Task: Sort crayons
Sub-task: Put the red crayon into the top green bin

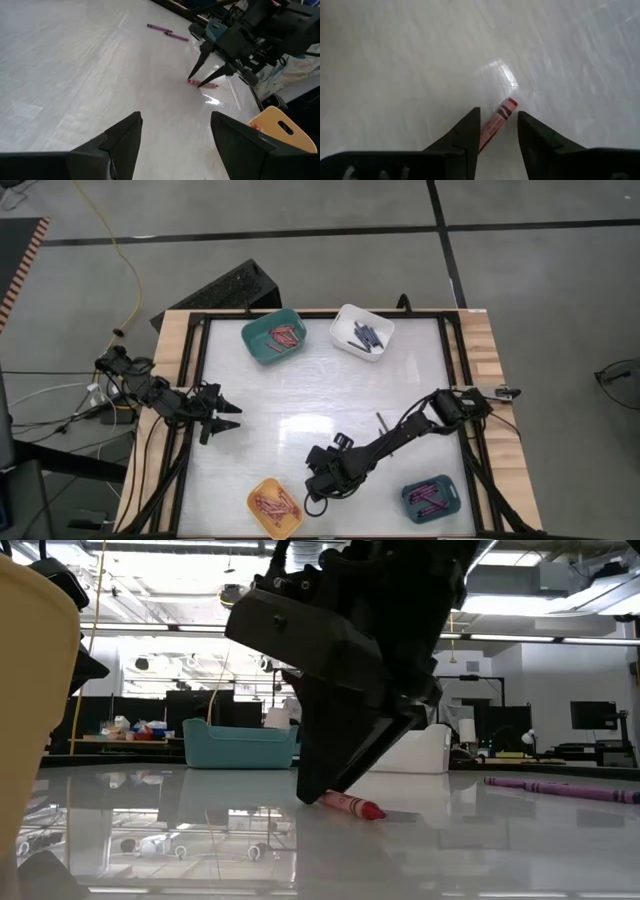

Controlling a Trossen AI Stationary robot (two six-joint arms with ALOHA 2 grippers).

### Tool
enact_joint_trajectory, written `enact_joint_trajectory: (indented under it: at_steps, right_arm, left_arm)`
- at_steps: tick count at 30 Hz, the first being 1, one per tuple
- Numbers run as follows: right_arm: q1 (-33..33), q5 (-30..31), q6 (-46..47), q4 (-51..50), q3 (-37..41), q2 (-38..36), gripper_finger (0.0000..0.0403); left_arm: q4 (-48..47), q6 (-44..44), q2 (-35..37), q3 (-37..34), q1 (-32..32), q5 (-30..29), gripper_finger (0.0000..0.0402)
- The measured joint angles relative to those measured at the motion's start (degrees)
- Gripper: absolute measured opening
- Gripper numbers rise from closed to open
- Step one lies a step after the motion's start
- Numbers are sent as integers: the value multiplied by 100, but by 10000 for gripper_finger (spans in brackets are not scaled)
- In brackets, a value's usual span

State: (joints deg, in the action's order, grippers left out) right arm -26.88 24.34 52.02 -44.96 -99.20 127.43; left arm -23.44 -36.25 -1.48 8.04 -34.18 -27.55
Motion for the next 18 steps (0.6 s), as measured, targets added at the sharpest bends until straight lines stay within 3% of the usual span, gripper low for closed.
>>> enact_joint_trajectory:
  at_steps: [6,15,18]
  right_arm:
    - [-51,3,201,-21,-10,88,123]
    - [-50,-74,14,12,-4,97,16]
    - [-51,-16,-90,63,-20,103,8]
  left_arm:
    - [0,0,-9,-1,-2,9,228]
    - [2,0,-9,2,-2,15,228]
    - [2,0,-9,0,-2,16,228]
